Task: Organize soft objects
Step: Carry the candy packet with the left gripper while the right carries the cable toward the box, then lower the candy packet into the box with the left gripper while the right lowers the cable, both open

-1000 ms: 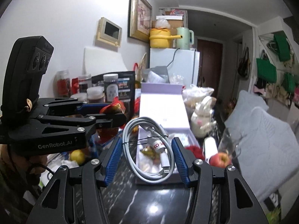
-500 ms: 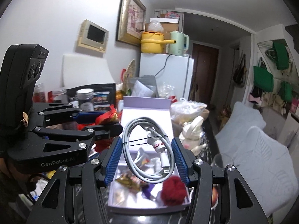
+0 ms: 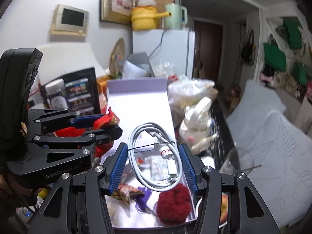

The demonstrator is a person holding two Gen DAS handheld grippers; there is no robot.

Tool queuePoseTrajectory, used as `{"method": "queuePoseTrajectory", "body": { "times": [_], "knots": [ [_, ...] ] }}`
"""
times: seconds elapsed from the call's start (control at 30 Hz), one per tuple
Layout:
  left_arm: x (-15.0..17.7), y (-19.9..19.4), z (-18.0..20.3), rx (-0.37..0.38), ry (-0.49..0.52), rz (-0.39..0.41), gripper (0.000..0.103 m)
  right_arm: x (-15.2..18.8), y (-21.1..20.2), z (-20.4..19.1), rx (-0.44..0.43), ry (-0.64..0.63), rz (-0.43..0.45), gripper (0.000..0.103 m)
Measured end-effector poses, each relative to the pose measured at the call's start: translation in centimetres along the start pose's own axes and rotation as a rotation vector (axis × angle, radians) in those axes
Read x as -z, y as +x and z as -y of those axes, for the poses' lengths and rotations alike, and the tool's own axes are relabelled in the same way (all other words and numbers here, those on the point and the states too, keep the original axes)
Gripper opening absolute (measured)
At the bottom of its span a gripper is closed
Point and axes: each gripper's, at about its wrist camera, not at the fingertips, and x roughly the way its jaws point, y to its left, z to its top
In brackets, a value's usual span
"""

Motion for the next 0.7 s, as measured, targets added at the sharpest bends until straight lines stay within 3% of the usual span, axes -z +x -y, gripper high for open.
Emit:
{"method": "queuePoseTrajectory", "body": {
  "times": [0.7],
  "knots": [
    [5.0,8.5,0.9,0.010,0.012,-0.254,0.031,5.7,7.8,2.8,0.021,0.079,-0.224,0.054]
  ]
}}
